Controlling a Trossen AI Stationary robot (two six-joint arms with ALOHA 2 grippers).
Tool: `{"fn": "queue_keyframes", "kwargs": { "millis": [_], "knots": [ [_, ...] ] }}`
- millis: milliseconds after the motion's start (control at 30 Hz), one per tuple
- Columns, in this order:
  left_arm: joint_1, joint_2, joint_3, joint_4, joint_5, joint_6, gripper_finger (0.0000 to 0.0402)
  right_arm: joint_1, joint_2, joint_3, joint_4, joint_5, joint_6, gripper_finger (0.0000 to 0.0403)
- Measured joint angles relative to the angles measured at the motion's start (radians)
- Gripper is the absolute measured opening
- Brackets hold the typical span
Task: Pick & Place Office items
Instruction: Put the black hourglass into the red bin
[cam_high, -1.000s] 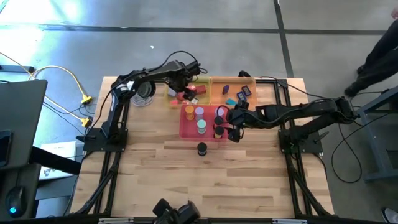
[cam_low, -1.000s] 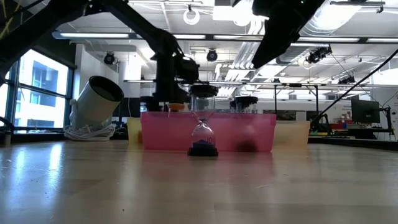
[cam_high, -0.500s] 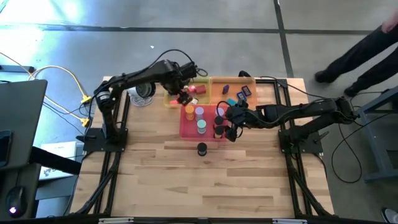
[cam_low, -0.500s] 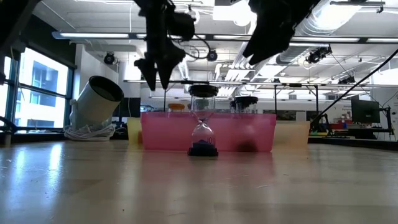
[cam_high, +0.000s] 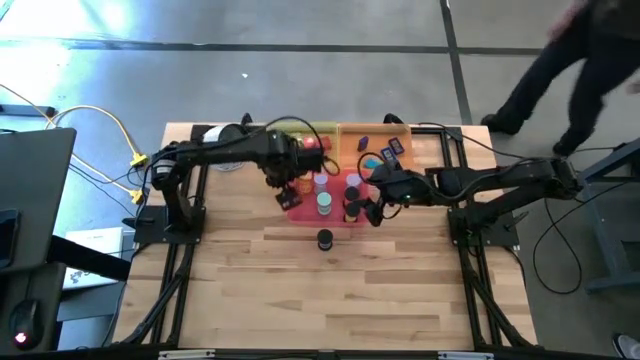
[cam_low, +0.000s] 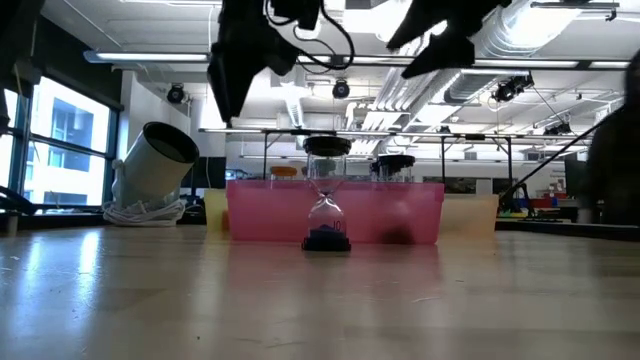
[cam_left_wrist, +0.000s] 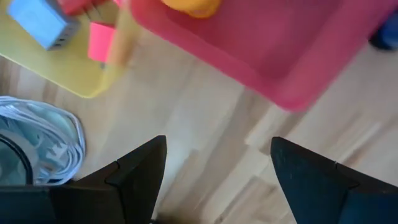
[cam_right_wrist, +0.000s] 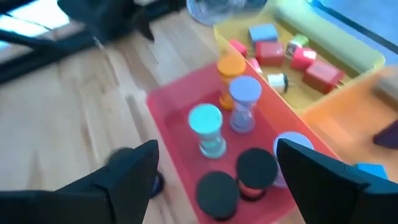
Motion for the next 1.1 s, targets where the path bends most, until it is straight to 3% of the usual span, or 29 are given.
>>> {"fn": "queue_keyframes", "kwargs": {
  "millis": [467, 1100],
  "knots": [
    [-0.248, -0.042, 0.000, -0.082, -0.174, -0.098, 0.0281, 0.105, -0.033, 0.000, 0.153, 0.009, 0.000, 0.0315],
    [-0.575, -0.200, 0.000, -0.080, -0.156, -0.199, 0.0281, 0.302, -0.033, 0.000, 0.342, 0.210, 0.055, 0.0315]
  ]
}}
